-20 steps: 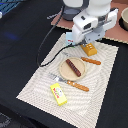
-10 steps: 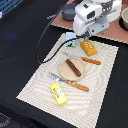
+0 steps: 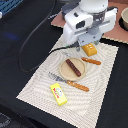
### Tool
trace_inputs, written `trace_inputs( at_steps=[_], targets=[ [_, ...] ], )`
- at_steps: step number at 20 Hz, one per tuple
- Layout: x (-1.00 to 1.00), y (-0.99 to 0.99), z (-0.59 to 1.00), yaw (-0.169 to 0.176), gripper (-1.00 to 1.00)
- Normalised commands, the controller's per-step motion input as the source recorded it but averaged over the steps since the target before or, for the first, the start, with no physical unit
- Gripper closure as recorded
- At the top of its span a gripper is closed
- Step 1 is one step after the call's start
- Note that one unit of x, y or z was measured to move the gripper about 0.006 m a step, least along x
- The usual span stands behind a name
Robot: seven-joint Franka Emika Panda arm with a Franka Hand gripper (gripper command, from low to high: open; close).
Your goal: Interact with the objects in diverse but meaningful ways.
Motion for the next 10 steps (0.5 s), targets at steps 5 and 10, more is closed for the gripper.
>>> trace_inputs(
  at_steps=[5, 10],
  targets=[
    [-0.11, -0.53, 0.26, -0.016, -1.00],
    [0.14, -0.18, 0.01, 0.000, -1.00]
  ],
)
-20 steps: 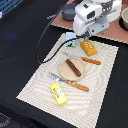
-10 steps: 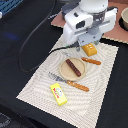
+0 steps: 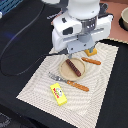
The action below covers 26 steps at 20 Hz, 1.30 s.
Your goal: Interact with the objects in diverse but meaningful ways.
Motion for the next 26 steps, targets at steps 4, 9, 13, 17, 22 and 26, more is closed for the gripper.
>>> trace_inputs(
  at_steps=[4, 9, 13, 17, 22, 26],
  targets=[
    [0.05, -0.12, -0.29, 0.000, -1.00],
    [0.03, -0.12, -0.28, 0.000, -1.00],
    [0.00, -0.15, -0.30, 0.000, -1.00],
    [0.00, -0.16, -0.28, 0.000, -1.00],
    [0.00, -0.15, -0.26, 0.000, -1.00],
    [0.01, -0.13, -0.21, 0.000, 1.00]
  ],
)
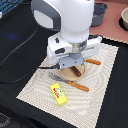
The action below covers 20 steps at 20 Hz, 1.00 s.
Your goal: Interact with the objects in diverse but meaningful ways.
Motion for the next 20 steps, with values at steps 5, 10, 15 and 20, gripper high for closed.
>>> trace_inputs(
  at_steps=[5, 10, 15, 20],
  targets=[
    [0.06, -0.13, -0.12, 0.000, 1.00],
    [0.20, -0.11, -0.01, 0.000, 1.00],
    [0.18, -0.04, 0.41, -0.003, 1.00],
    [-0.14, 0.12, 1.00, 0.000, 1.00]
  ],
)
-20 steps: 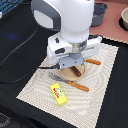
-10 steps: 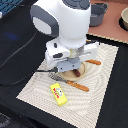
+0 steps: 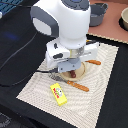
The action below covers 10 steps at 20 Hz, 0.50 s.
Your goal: Interact with the objects in diverse but meaningful ways.
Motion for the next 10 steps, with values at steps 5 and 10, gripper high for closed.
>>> trace_inputs(
  at_steps=[5, 10],
  targets=[
    [-0.48, 0.15, 0.95, 0.000, 1.00],
    [-0.39, 0.03, 0.79, 0.000, 1.00]
  ],
)
